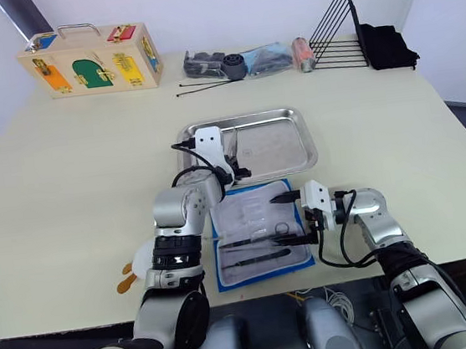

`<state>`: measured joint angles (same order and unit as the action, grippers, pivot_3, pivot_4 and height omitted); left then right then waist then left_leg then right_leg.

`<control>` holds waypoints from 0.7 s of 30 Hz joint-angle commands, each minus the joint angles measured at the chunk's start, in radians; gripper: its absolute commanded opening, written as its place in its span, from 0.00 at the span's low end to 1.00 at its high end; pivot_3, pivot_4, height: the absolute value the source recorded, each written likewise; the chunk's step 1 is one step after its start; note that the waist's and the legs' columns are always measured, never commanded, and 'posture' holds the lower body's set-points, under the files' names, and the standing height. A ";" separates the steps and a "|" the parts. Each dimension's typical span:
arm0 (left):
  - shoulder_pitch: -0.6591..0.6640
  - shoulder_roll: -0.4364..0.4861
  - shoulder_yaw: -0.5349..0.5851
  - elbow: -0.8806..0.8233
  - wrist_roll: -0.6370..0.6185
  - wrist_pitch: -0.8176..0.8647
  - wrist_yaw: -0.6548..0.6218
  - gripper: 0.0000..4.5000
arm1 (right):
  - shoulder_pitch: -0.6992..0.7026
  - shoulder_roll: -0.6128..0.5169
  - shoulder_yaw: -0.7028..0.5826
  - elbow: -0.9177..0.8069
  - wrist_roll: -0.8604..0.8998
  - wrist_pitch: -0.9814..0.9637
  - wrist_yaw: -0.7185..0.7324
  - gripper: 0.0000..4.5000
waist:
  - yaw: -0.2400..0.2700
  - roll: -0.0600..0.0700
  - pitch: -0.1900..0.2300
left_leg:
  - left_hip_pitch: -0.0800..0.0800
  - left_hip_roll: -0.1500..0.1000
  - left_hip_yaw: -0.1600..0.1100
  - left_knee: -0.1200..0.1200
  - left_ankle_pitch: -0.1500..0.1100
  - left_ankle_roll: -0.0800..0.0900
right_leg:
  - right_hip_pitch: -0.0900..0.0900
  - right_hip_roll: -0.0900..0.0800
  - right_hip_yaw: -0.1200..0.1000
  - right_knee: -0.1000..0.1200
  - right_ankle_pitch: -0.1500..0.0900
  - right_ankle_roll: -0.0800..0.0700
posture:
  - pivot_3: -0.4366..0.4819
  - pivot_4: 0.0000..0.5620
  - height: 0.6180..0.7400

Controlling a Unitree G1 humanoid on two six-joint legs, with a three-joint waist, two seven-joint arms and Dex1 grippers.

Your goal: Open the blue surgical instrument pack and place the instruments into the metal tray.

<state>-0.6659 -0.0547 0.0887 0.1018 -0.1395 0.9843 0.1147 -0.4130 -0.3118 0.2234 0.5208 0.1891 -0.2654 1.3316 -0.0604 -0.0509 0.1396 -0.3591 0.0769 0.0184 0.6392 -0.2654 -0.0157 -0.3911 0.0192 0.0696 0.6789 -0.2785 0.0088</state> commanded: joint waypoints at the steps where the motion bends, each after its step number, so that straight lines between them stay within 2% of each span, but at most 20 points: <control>1: 0.004 -0.010 0.013 -0.030 -0.005 0.017 0.007 0.02 | 0.055 0.018 0.073 0.098 -0.064 0.027 0.006 1.00 | 0.000 0.000 0.000 | 0.000 0.000 0.000 0.000 0.000 0.000 | 0.000 0.000 0.000 0.000 0.000 0.000 | 0.48 0.27 1.00; 4: 0.009 -0.012 0.014 -0.044 -0.007 0.026 0.004 0.02 | 0.057 0.019 0.074 0.096 -0.065 0.026 0.005 1.00 | -0.002 0.000 0.000 | 0.000 0.000 0.000 0.000 0.000 0.000 | 0.000 0.000 0.000 0.000 0.000 0.000 | 0.48 0.27 1.00; 10: 0.001 -0.004 -0.007 -0.040 0.003 0.020 -0.013 0.57 | 0.063 0.020 0.074 0.091 -0.063 0.029 0.003 1.00 | -0.003 0.000 0.000 | 0.000 0.000 0.000 0.000 0.000 -0.001 | 0.000 0.000 0.000 0.000 0.000 0.000 | 0.48 0.27 1.00; 21: 0.003 0.012 -0.031 -0.070 -0.007 -0.018 -0.065 0.57 | 0.066 0.019 0.073 0.088 -0.062 0.031 -0.001 1.00 | -0.005 0.000 0.000 | 0.000 -0.001 -0.001 -0.001 0.001 -0.003 | 0.000 -0.001 0.000 0.000 0.000 0.000 | 0.48 0.27 1.00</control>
<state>-0.6610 -0.0446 0.0752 0.0792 -0.1413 0.9901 0.0682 -0.4147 -0.3084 0.2234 0.5238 0.1891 -0.2670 1.3262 -0.0658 -0.0508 0.1396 -0.3593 0.0763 0.0173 0.6382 -0.2639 -0.0184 -0.3910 0.0187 0.0692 0.6788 -0.2786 0.0091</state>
